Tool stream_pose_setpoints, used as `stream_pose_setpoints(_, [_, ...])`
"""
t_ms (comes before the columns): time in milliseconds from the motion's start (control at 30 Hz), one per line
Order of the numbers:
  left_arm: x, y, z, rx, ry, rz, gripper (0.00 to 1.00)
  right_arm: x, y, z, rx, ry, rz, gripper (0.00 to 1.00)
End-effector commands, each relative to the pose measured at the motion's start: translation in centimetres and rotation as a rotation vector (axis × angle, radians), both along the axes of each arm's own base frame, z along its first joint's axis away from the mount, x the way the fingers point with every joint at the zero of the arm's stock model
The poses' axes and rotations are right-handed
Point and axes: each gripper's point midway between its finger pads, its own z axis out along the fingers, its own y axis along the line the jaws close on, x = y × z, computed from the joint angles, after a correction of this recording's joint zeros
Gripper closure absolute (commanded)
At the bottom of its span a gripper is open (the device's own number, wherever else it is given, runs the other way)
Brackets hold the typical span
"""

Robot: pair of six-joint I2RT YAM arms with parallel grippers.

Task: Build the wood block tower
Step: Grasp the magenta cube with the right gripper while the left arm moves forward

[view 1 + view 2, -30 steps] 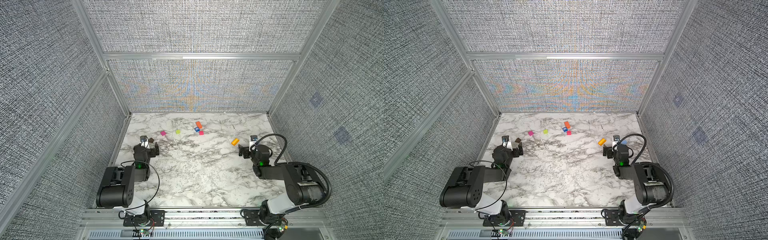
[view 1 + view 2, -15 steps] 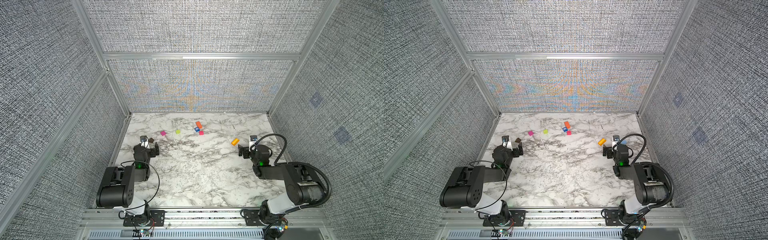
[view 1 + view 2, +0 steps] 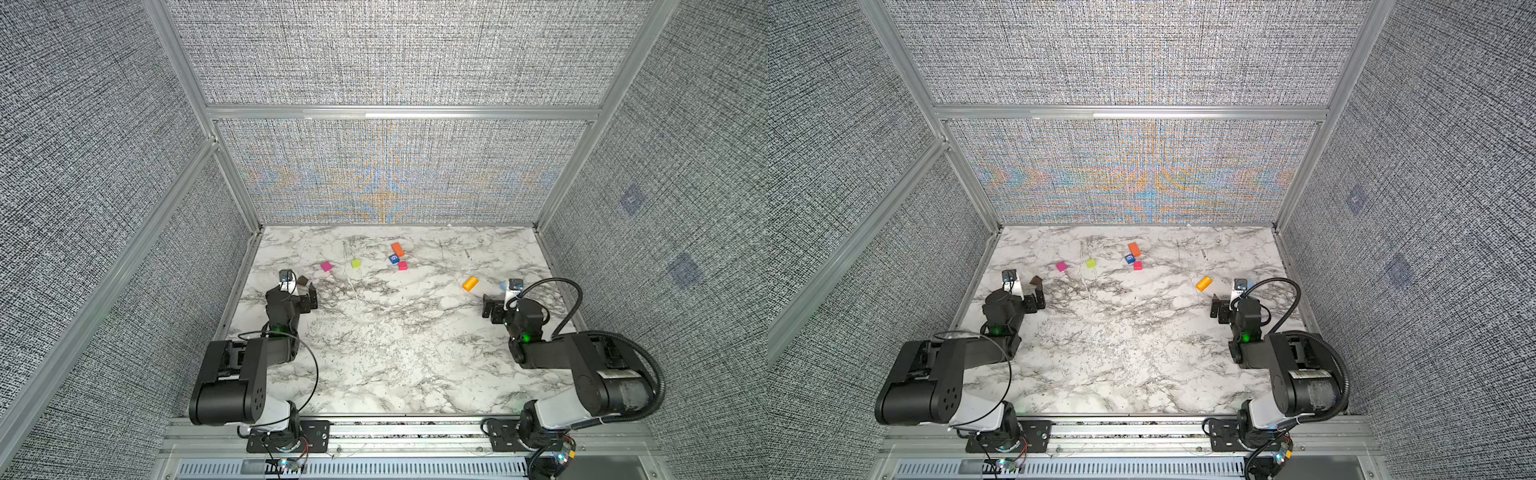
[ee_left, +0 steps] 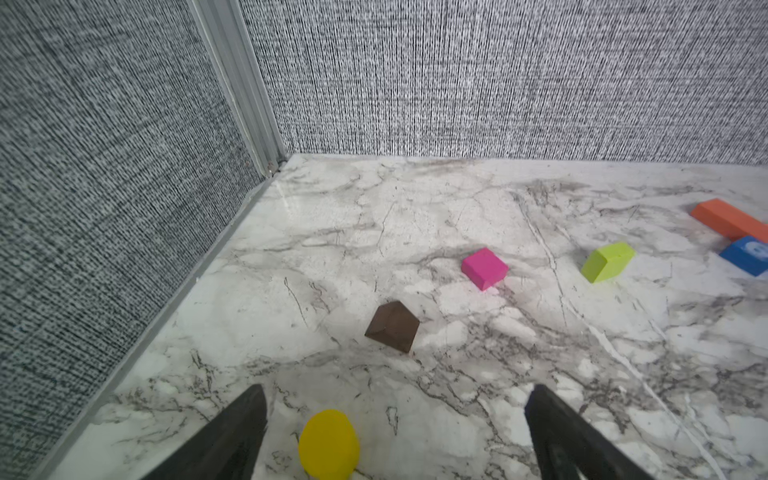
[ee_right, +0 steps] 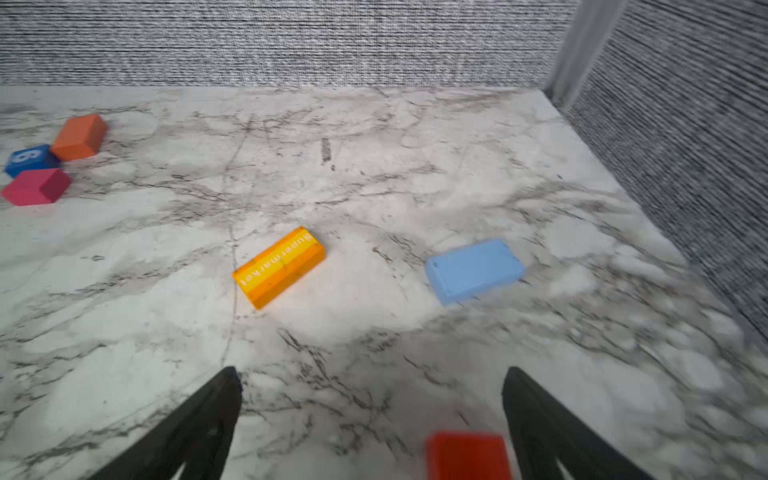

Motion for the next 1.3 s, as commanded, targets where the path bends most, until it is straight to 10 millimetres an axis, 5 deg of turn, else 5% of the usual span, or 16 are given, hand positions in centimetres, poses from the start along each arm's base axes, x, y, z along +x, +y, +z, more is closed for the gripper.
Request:
stream_pose_setpoints(0, [-0.4,-0.7,0.9,0.002,0.05,-0.043,0.01,-0.5,-1.3,3.7,-0.01,-0.094,-0.106,0.01])
stream_pose_setpoints(167, [-0.2,-0.5,5.2,-0.017,0.049,-0.022,0.01,-2.3,-0.5,7.3,0.12,-0.044,-0.147,0.01])
stream_pose_setpoints(267, [0.2,-2.0,7.7,-0.09,0.092,-0.091,0.01,-3.0,0.8,9.3,0.184,0.005,-0.134,0.01])
stream_pose_setpoints(500, [1.9,-5.5,10.2,-0.096,0.297,-0.124,0.01,-0.2,7.3,11.2,0.139,0.217,0.063,0.05])
stream_pose_setpoints(833, [5.8,-6.3,7.3,-0.153,0.61,0.064,0.02,6.6,17.9,10.1,0.087,0.457,0.314,0.21])
stream_pose_setpoints(1100, [8.6,-5.5,6.5,-0.177,0.616,0.2,0.01,11.2,22.4,6.6,-0.014,0.623,0.329,0.25])
stream_pose_setpoints(1267, [9.3,-7.4,4.4,-0.237,0.547,0.191,0.01,12.7,25.1,5.0,-0.036,0.647,0.356,0.34])
